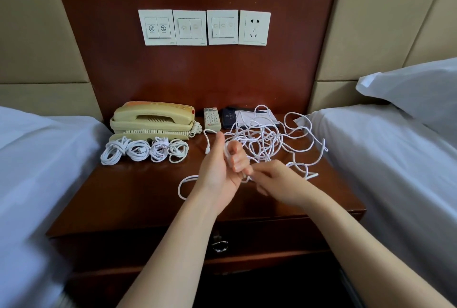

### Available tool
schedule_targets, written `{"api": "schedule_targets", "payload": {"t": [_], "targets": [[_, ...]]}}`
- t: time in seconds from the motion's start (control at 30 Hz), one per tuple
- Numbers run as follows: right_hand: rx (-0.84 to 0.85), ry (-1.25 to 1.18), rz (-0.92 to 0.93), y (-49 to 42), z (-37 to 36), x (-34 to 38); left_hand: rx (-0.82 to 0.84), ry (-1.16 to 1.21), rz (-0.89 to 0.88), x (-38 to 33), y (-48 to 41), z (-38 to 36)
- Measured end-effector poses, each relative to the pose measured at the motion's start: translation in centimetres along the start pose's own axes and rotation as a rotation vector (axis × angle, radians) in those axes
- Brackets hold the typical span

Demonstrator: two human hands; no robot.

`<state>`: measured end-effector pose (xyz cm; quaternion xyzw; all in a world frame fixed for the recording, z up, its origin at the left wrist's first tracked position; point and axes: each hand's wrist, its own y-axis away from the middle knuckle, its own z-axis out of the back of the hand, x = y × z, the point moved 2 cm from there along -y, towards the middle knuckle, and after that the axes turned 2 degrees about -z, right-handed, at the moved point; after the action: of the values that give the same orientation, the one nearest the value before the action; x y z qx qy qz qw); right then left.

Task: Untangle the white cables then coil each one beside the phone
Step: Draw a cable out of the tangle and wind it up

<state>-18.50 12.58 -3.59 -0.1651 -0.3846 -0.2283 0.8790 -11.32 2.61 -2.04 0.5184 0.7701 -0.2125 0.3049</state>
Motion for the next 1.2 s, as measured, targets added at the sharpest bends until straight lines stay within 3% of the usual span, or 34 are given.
{"api": "schedule_targets", "payload": {"t": [0.23, 0.43, 0.5, 0.63, 0.77, 0.9, 1.07, 1.2], "targets": [[0.019, 0.586, 0.08, 1.1, -0.9, 1.9, -0.188, 0.003, -0.096, -1.2, -1.3, 1.8], [0.051, 0.773, 0.146, 2.2, -0.3, 3.8, -0.3, -0.281, -0.286, -1.3, -1.7, 2.4], [0.097, 0.701, 0.157, 2.2, -0.2, 3.9, -0.333, -0.346, -0.374, -1.8, -1.9, 2.7], [0.094, 0.505, 0.238, 2.0, 0.3, 4.0, -0.332, -0.453, -0.36, -1.6, -2.1, 2.9], [-0.153, 0.436, 0.37, 1.5, 1.3, 4.1, -0.248, -0.604, -0.245, -0.7, -2.5, 2.7], [-0.324, 0.326, 0.36, 0.8, 2.4, 3.8, -0.015, -0.701, -0.055, 0.6, -2.0, 1.5], [-0.357, -0.027, 0.268, -0.4, 2.6, 2.2, 0.235, -0.569, 0.133, 1.6, -0.4, 0.0], [-0.36, -0.148, 0.192, -1.4, 2.7, 0.9, 0.287, -0.415, 0.188, 1.5, 0.2, -0.3]]}}
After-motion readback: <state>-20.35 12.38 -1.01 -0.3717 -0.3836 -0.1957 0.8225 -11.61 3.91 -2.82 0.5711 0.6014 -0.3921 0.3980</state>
